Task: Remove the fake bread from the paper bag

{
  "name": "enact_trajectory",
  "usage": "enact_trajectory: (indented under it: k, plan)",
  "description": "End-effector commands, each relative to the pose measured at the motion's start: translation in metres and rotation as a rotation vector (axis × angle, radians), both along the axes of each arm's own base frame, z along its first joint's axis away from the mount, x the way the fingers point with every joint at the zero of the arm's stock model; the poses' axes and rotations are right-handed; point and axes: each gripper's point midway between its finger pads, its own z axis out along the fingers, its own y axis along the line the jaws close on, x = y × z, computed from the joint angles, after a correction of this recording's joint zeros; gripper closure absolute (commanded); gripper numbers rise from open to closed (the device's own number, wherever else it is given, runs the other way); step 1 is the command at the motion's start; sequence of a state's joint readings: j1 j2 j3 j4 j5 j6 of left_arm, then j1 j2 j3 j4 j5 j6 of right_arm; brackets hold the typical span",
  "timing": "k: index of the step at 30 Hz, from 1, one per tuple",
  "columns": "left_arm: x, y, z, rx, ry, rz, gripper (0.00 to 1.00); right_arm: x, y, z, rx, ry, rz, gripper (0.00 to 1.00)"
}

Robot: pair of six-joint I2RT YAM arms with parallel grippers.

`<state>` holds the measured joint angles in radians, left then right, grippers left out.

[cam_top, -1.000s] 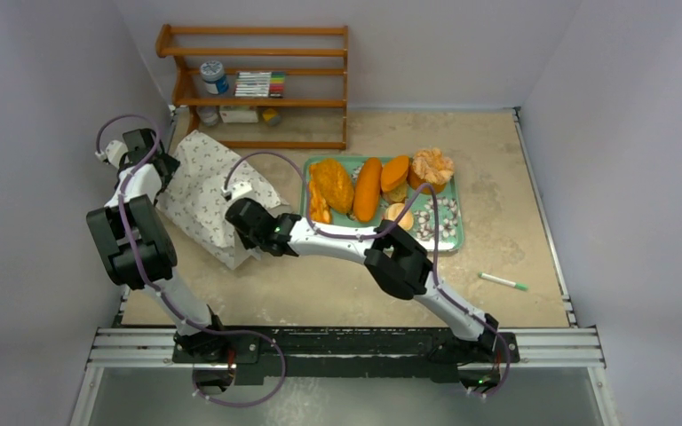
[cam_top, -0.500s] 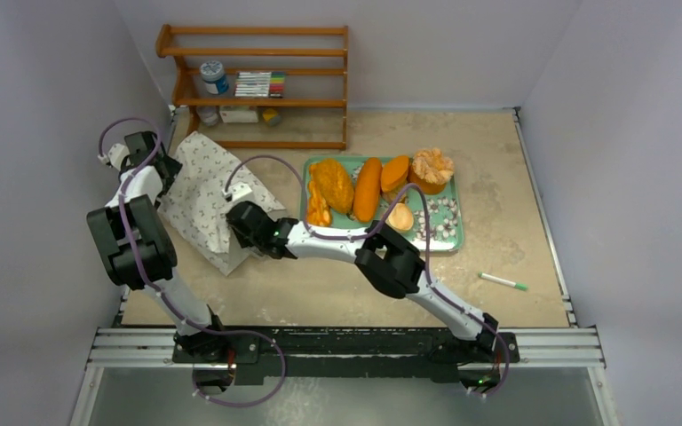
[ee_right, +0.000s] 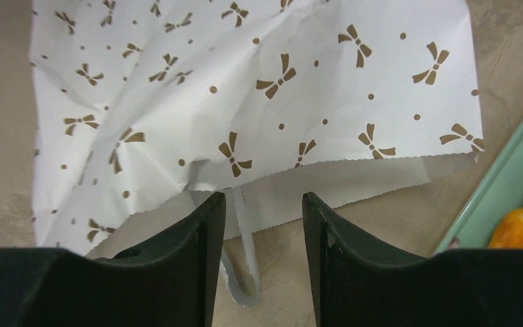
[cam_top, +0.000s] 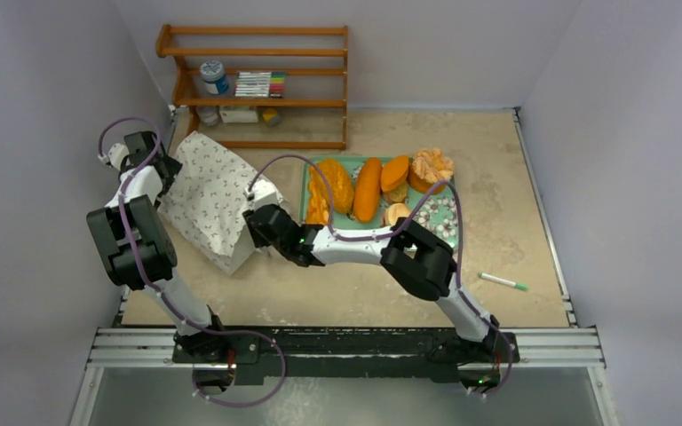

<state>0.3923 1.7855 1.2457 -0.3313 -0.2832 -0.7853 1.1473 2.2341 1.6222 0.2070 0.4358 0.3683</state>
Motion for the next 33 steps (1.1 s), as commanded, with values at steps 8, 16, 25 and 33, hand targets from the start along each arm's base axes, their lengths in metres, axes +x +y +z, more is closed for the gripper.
enact_trajectory:
  k: [8,16,25,33]
  plan:
    - [0.0,0.001,0.022,0.018,-0.041,0.004,0.11,-0.03,0.025,0.039,0.14,-0.055,0.153,0.51]
    - [-0.002,0.001,0.024,0.021,-0.042,0.002,0.11,-0.035,0.03,0.027,0.12,-0.05,0.191,0.44]
    - [-0.002,0.001,0.027,0.023,-0.042,0.001,0.11,-0.036,0.032,0.001,0.076,-0.025,0.199,0.31]
    - [-0.004,0.001,0.025,0.025,-0.035,0.001,0.11,-0.037,0.038,-0.011,0.082,-0.03,0.224,0.36]
